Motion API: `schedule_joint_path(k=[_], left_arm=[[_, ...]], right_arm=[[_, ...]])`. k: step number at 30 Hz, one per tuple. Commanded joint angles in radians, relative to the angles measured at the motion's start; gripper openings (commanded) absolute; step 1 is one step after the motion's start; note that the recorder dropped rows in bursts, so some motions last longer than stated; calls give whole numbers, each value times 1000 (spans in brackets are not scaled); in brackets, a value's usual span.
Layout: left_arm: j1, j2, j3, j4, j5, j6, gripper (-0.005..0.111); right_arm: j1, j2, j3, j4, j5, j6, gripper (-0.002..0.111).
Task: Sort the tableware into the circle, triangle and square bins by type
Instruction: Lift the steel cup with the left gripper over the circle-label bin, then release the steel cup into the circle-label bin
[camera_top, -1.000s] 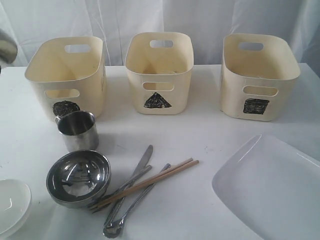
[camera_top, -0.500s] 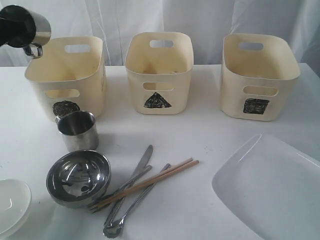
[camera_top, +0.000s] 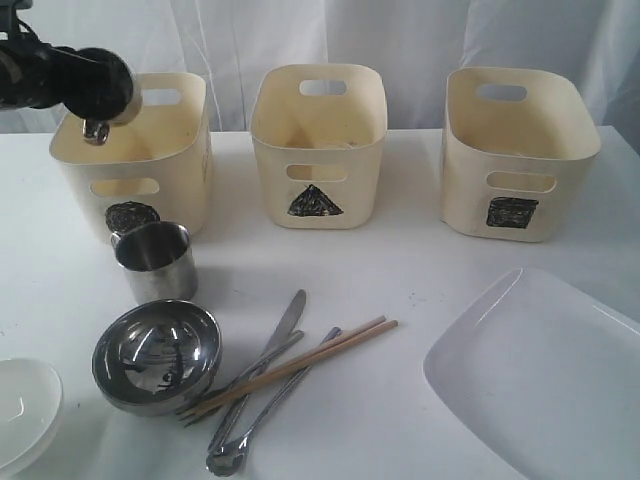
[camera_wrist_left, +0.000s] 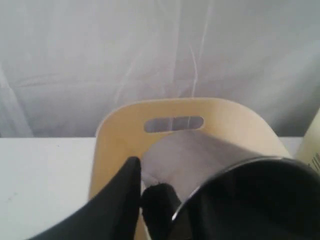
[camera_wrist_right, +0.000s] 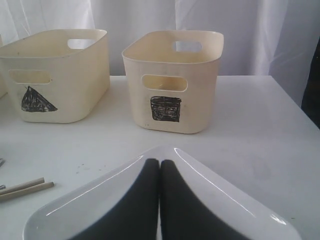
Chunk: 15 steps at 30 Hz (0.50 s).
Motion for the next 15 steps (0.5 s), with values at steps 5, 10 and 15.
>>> schedule_joint_path(k=[5,10,15], left_arm=[[-90,-7,-58,80,157,-47,59],[-110,-25,-63,80,217,-53,59],[-115,-118,-63,80,275,-53,59]], right_arm=[[5,-5,5,-2,-3,5,0],[5,-5,5,-2,-3,5,0],[5,-5,5,-2,-3,5,0]])
